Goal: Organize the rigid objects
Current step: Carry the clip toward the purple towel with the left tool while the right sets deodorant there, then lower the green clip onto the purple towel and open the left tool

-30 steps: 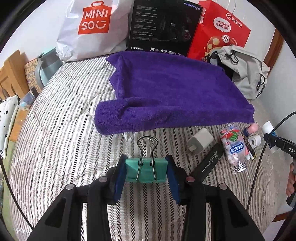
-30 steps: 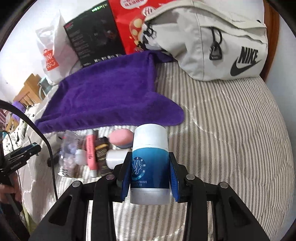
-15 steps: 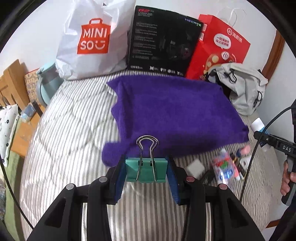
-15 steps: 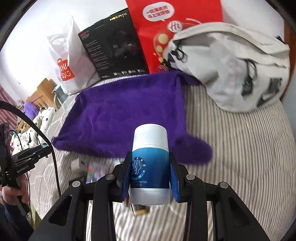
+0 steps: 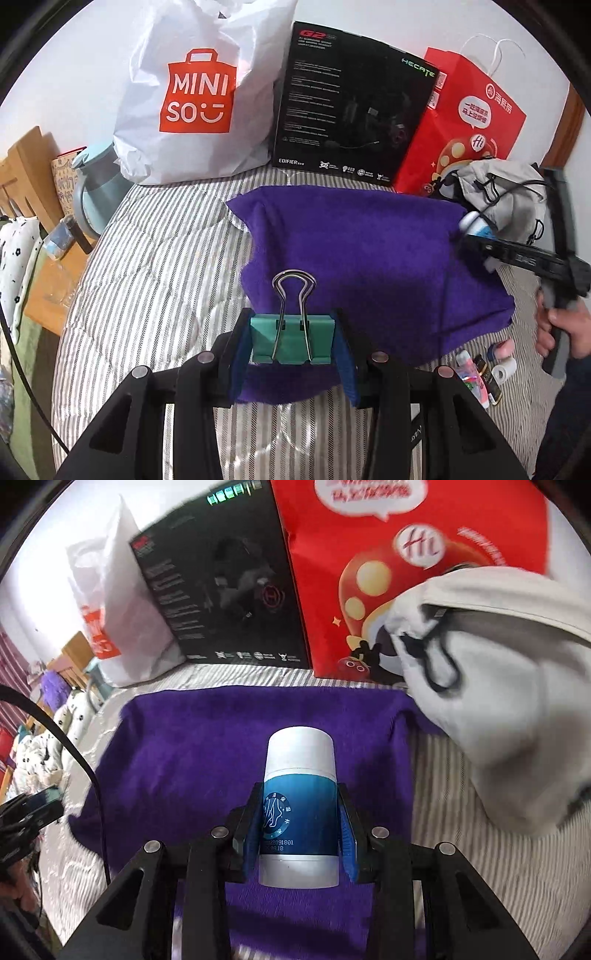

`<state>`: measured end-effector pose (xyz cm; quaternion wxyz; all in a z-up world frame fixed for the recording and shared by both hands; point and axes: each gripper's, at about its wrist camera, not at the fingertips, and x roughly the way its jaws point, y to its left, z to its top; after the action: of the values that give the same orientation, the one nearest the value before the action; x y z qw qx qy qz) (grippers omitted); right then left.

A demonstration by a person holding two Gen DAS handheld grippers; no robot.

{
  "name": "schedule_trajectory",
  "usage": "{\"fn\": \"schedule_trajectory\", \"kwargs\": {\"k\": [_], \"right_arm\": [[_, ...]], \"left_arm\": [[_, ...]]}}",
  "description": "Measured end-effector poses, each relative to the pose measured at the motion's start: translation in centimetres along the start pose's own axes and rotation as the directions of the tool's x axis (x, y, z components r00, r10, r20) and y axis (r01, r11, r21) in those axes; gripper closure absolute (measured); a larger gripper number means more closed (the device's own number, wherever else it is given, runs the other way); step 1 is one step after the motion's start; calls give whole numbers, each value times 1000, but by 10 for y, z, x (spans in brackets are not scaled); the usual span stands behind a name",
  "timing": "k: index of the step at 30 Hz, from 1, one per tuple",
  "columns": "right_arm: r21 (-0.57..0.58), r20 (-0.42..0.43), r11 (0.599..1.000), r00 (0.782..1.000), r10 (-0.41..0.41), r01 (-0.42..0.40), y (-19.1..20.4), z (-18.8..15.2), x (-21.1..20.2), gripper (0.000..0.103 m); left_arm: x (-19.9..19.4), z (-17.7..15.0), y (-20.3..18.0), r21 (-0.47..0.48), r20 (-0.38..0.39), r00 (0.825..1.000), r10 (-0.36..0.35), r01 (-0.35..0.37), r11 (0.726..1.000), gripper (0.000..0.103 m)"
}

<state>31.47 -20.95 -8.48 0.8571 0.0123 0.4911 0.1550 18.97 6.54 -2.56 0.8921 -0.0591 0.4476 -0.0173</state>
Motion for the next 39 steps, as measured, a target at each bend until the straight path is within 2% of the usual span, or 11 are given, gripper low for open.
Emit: {"fn": "schedule_trajectory", "kwargs": {"k": [4,11,17,21,24,33,39], "right_arm": [[-30,-47,998,997,-65,64,2,10,29,67],[-67,-88,987,984,-154,148,2,20,52,67],[-90,-97,984,982,-159,151,3,19,56,66],[-82,-120,985,979,-164,155,-1,14,54,48],[-80,-124,989,983,-134,124,-4,6,44,48],[-120,-29,987,993,-110,106,10,-21,-28,48],[-139,15,990,1000,-24,26,19,-49,-81,48]], "left_arm": [[5,4,2,3,-3,1000,-6,6,1000,64],[16,6,5,-1,-12,1000,-25,25,1000,64],[23,8,9,-10,-17,999,-31,31,999,64],[26,11,10,-10,-18,999,-33,33,999,64],[29,15,9,-7,-15,999,-37,37,999,64],[52,41,-2,15,-19,1000,-18,19,1000,64],[84,61,-6,-1,-32,999,-12,12,1000,64]]}}
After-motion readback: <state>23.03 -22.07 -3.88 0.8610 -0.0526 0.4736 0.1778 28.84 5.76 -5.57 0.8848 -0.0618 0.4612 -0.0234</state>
